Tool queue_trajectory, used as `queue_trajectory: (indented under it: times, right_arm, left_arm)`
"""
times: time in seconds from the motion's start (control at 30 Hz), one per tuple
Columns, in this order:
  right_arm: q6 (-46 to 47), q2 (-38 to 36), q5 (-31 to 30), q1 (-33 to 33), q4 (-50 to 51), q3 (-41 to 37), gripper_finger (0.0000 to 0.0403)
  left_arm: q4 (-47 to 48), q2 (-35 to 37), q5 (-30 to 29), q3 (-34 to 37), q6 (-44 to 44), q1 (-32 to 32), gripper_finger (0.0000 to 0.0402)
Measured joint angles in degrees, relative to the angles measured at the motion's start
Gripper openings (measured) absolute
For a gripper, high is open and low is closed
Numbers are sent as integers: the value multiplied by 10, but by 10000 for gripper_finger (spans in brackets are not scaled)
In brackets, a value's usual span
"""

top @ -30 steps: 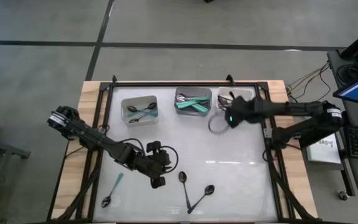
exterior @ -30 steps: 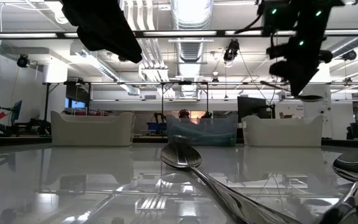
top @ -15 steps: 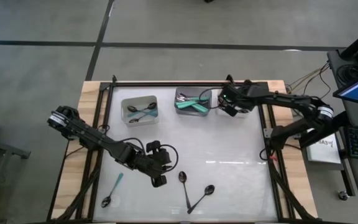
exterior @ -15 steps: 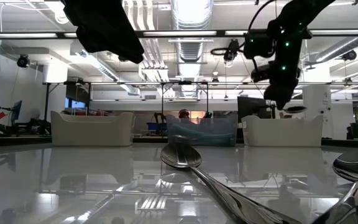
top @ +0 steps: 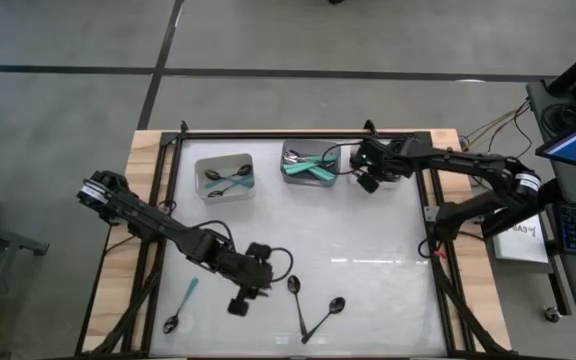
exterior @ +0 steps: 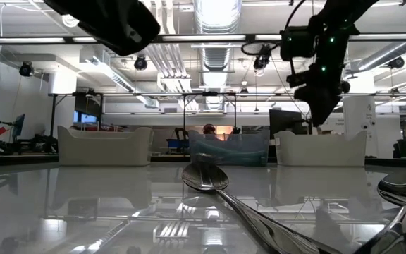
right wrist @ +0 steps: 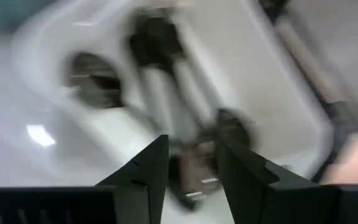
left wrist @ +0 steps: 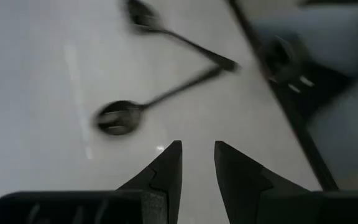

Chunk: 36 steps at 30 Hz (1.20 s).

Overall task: Sort silverware by color (type)
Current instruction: Put the black spoon into the white bin

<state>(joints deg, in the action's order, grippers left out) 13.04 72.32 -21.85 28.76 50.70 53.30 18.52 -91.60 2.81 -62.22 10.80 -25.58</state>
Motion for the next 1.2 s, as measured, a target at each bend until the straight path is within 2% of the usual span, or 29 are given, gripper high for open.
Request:
queue_trajectory:
  times: [0.1,0.17,0.3,0.4,0.63,0.93,1.2]
  right_arm:
    - [46,-8,71,-24,0,0,122]
    - [72,-10,82,-55,1,0,118]
    - [121,-10,81,-140,0,-1,112]
    - [160,-10,57,-208,0,-1,112]
    - [239,-11,43,-323,6,-1,118]
    - [321,-11,38,-376,74,-1,112]
    - [335,-11,38,-393,79,-1,110]
  left_arm:
    - [-20,-15,38,0,-50,1,77]
    - [-41,-31,38,0,-74,1,77]
    - [-76,-64,37,0,-145,1,77]
    - [-83,-96,37,-10,-223,1,77]
    - [-80,-181,32,-74,-367,2,77]
    - [34,-284,68,-212,-455,10,77]
    - [92,-351,68,-304,-515,23,77]
